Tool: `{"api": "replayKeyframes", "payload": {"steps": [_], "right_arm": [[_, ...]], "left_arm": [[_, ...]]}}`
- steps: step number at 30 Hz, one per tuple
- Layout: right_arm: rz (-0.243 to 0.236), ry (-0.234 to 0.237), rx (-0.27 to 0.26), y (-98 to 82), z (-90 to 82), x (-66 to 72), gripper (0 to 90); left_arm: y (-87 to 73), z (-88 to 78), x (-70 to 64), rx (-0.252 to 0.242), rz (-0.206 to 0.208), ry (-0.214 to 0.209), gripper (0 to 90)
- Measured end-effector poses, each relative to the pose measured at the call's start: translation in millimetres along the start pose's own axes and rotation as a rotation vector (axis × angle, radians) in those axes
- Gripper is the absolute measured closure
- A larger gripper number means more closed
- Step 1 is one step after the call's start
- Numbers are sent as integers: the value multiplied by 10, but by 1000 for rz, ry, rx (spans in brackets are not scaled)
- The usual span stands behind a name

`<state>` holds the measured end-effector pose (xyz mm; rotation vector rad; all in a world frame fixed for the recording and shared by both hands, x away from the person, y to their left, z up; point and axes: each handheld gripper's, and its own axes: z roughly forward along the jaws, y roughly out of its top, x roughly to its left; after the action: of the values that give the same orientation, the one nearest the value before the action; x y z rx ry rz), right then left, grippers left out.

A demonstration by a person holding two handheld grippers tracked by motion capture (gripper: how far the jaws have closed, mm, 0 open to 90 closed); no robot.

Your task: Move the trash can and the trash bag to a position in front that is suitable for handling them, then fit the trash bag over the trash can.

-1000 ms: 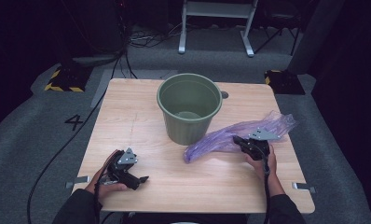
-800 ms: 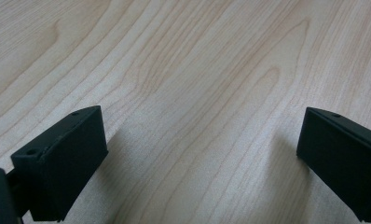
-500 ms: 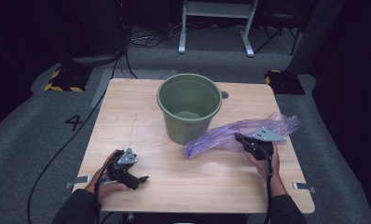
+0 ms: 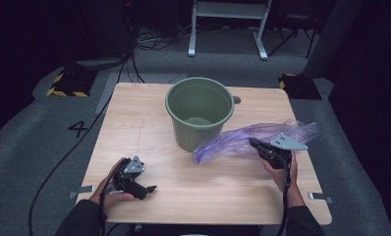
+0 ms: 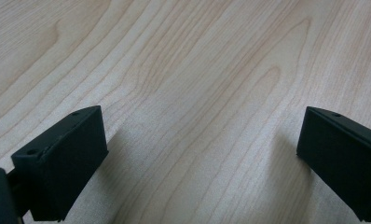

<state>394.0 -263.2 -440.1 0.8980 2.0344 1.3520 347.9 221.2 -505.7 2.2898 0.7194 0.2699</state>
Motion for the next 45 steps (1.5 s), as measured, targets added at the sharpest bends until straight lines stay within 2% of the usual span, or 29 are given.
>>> {"api": "replayKeyframes", "payload": {"steps": [15,31,41,45], "right_arm": [[7,-7,-65,132,-159,2,897],[-37,-8,-146,419,-321,23,897],[-56,-12,-181,607,-362,37,898],[-70,-15,-194,650,-429,43,897]], "left_arm": [[2,2,-2,-1,-1,1,11],[1,1,-6,-1,-6,5,12],[1,1,-6,-1,-6,5,13],[1,1,-8,-2,-6,7,13]]}}
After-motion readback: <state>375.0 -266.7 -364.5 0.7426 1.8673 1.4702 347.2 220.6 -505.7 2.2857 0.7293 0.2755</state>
